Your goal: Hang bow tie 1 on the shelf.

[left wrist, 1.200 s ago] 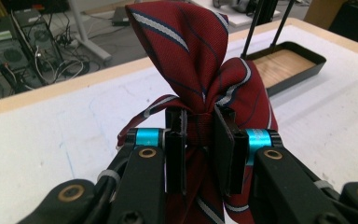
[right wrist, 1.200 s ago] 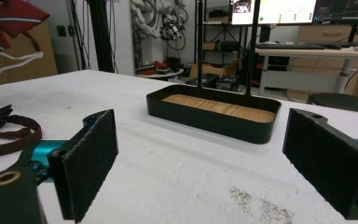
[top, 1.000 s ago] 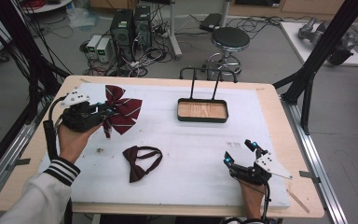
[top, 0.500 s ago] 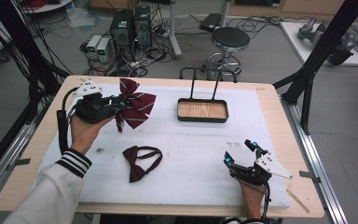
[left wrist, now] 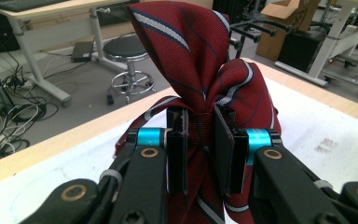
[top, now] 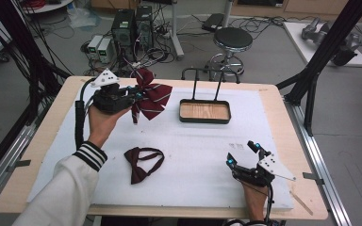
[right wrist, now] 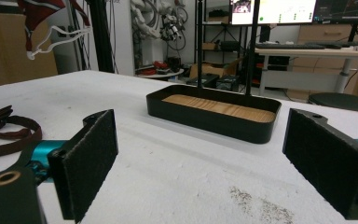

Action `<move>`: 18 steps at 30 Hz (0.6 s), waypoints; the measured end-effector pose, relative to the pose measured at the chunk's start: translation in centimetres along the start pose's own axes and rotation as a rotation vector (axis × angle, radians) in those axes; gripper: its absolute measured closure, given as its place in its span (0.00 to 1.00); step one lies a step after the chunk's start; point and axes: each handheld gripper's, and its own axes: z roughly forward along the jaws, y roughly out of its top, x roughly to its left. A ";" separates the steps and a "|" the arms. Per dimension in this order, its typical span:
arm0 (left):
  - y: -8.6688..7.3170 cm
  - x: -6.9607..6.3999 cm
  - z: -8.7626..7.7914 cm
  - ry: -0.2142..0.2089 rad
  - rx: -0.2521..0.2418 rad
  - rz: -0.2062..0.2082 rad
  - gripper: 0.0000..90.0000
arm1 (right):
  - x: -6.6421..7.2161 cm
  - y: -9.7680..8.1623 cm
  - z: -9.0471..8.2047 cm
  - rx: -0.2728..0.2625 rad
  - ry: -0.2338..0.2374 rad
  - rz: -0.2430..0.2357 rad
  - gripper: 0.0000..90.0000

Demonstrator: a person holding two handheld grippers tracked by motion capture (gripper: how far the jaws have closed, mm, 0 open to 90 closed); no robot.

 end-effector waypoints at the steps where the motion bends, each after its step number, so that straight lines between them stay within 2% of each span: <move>1: 0.2 -0.2 0.5 0.004 -0.009 -0.002 0.84 | 0.0 0.0 0.0 0.000 0.001 0.001 0.10; 5: 0.6 -0.4 1.6 -0.016 -0.029 -0.007 0.84 | 0.0 0.0 0.0 0.001 0.001 -0.001 0.10; 11: 1.0 -0.6 2.9 -0.021 -0.060 -0.023 0.84 | 0.0 0.0 0.0 -0.001 -0.001 -0.001 0.10; 18: 1.3 -1.2 4.2 -0.045 -0.066 -0.013 0.84 | 0.0 0.0 0.0 -0.001 -0.001 0.003 0.10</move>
